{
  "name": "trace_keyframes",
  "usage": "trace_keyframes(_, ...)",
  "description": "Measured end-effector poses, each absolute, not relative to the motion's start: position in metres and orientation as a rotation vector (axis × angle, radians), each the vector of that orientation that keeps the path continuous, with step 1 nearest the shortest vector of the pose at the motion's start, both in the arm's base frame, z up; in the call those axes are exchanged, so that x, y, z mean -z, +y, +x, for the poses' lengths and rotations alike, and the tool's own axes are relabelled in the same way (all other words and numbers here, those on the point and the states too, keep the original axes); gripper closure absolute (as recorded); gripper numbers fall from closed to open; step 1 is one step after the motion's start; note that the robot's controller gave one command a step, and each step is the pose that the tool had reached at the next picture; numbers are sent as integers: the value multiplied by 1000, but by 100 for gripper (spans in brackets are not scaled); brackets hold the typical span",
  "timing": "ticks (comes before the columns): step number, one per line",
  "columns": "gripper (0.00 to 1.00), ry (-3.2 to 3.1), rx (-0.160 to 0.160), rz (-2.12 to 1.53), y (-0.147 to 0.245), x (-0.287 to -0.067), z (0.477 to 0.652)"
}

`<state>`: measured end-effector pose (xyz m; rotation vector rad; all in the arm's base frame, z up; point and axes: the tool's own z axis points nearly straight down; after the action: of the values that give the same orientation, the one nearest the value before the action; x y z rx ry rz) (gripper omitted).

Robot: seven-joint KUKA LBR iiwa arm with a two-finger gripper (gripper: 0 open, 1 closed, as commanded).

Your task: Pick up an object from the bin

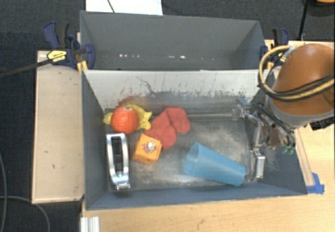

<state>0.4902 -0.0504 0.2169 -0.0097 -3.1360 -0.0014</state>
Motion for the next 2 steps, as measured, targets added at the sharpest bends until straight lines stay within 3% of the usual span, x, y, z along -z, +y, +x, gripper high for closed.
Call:
trace_keyframes(1,0,-3144,0,-7,-50,-221,492)
trace_keyframes(2,0,-3150,-3,109,-42,-203,489)
